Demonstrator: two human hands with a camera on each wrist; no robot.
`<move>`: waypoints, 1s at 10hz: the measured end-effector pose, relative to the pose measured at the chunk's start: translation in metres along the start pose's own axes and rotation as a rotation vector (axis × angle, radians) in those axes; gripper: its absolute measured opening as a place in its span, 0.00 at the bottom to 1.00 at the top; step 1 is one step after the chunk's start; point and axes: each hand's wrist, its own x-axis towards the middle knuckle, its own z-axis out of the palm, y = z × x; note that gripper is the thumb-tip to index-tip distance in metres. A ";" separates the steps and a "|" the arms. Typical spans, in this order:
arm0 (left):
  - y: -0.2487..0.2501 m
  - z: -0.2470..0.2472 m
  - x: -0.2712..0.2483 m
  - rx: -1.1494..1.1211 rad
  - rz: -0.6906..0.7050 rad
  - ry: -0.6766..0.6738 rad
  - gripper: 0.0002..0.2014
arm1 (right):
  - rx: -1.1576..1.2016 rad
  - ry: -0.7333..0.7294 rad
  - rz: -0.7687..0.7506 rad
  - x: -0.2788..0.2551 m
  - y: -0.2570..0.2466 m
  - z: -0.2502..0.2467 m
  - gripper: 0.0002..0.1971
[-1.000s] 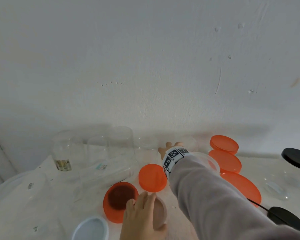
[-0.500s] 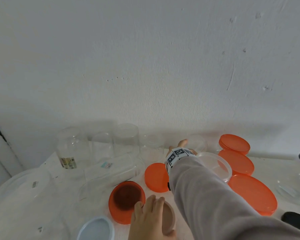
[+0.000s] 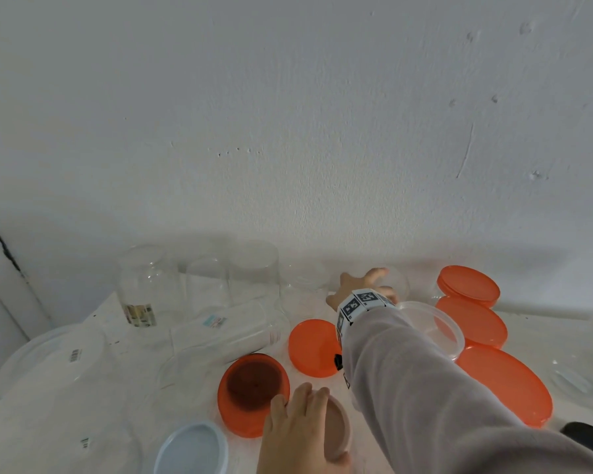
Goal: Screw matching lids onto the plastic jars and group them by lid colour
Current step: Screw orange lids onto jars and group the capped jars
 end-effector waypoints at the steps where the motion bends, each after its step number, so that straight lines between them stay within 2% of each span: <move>1: -0.002 -0.002 0.005 0.044 0.011 -0.036 0.47 | -0.029 0.025 -0.043 -0.002 -0.001 -0.011 0.19; 2: -0.004 -0.004 -0.001 -0.023 0.018 -0.035 0.47 | -0.022 0.063 -0.072 -0.005 0.000 -0.023 0.21; 3: -0.006 -0.002 -0.001 -0.020 -0.008 -0.084 0.49 | 0.102 0.081 -0.104 -0.005 0.006 -0.039 0.30; 4: -0.017 0.014 0.000 -0.044 0.033 -0.037 0.43 | 0.453 0.045 -0.127 -0.002 0.024 -0.056 0.35; 5: -0.019 0.016 -0.003 -0.057 0.053 0.023 0.43 | 0.858 0.016 -0.144 -0.005 0.044 -0.069 0.34; 6: -0.022 0.016 -0.009 -0.049 0.057 0.055 0.41 | 1.143 -0.034 -0.109 -0.010 0.062 -0.077 0.27; 7: -0.023 0.011 -0.012 -0.136 0.035 0.072 0.40 | 1.382 -0.174 -0.026 -0.024 0.079 -0.082 0.21; 8: -0.021 0.002 -0.016 -0.252 -0.018 0.076 0.40 | 1.645 -0.400 -0.032 -0.042 0.097 -0.083 0.18; 9: -0.016 -0.008 -0.017 -0.335 -0.069 0.103 0.38 | 1.727 -0.565 -0.154 -0.058 0.119 -0.078 0.04; 10: -0.009 -0.017 -0.012 -0.347 -0.108 0.108 0.36 | 1.900 -0.804 -0.071 -0.067 0.147 -0.069 0.07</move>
